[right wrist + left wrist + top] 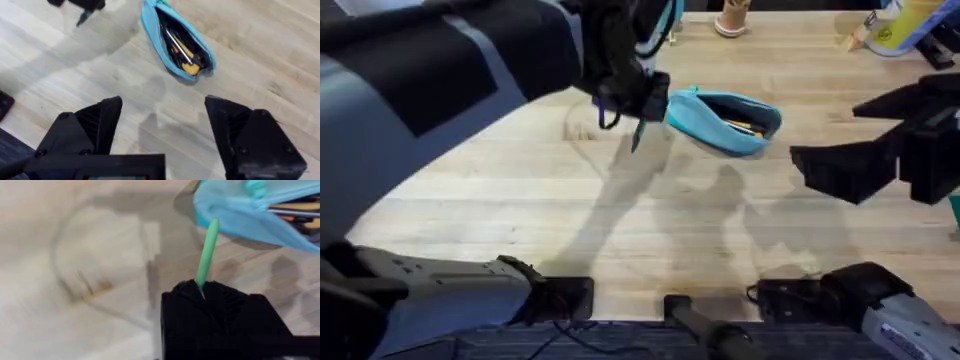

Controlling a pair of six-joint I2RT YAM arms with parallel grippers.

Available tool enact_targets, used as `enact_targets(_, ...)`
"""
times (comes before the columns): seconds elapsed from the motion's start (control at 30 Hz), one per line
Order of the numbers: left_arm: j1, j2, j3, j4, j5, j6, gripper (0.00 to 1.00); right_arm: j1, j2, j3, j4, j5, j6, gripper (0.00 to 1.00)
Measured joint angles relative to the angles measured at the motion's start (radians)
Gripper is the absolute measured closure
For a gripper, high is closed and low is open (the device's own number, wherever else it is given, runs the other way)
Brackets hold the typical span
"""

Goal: Unzip the bag, pick up the pens from the table one at a time and place them inside, then zip the bag closed.

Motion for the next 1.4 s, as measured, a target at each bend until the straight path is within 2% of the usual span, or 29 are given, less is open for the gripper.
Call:
enact_targets(0.17, 0.0, 0.0, 0.035, 0.109, 0.01, 0.27, 0.959, 0.0, 0.0, 0.0, -0.02, 0.008, 0.006, 0.004)
enact_targets(0.3, 0.0, 0.0, 0.036, 0.208, 0.083, 0.462, 0.959, 0.0, -0.002, 0.0, -0.024, 0.009, 0.007, 0.004)
enact_targets(0.47, 0.0, 0.0, 0.036, 0.315, 0.213, 0.638, 0.959, 0.0, -0.004, 0.0, -0.033, 0.01, 0.007, 0.003)
enact_targets(0.6, 0.0, 0.0, 0.036, 0.398, 0.323, 0.746, 0.959, 0.0, -0.004, 0.0, -0.034, 0.01, 0.007, 0.003)
enact_targets(0.83, 0.0, 0.009, 0.037, 0.464, 0.47, 0.874, 0.959, 0.0, -0.004, 0.0, -0.036, 0.01, 0.023, 0.003)
enact_targets(0.97, 0.0, 0.062, 0.038, 0.492, 0.569, 0.924, 0.959, 0.0, -0.004, 0.0, -0.039, 0.01, 0.026, 0.003)
enact_targets(1.27, 0.0, 0.176, 0.038, 0.606, 0.791, 0.95, 0.959, 0.0, -0.004, 0.0, -0.07, 0.01, 0.031, 0.003)
enact_targets(1.4, 0.0, 0.194, 0.038, 0.611, 0.845, 0.953, 0.959, 0.0, -0.004, 0.0, -0.065, 0.013, 0.033, 0.003)
